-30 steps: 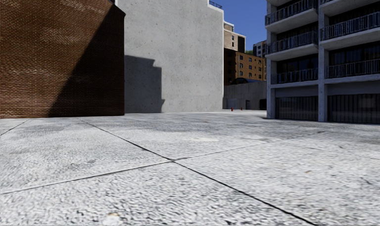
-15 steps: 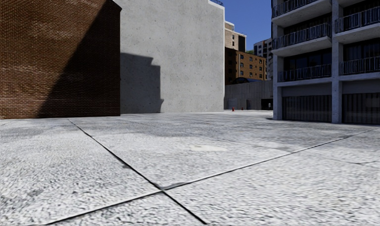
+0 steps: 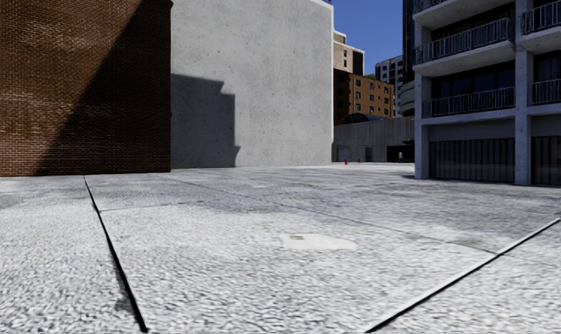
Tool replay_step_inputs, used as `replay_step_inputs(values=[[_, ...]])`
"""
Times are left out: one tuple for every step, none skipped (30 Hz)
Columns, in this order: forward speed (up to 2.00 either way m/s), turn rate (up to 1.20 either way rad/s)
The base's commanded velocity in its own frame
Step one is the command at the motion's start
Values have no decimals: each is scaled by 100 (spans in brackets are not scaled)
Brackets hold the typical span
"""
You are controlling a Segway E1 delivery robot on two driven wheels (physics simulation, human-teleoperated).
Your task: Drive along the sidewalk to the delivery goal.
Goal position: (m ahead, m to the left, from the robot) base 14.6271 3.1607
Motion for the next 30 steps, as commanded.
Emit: replay_step_inputs(values=[[200,0],[200,0],[200,0],[200,5],[200,11],[200,14],[200,14],[200,14],[200,15],[200,15],[200,15],[200,15],[200,15],[200,14],[200,14],[200,12],[200,9],[200,8],[200,8],[200,8],[200,2],[200,0],[200,0],[200,0],[200,0],[200,0],[200,0],[200,0],[200,0],[200,0]])
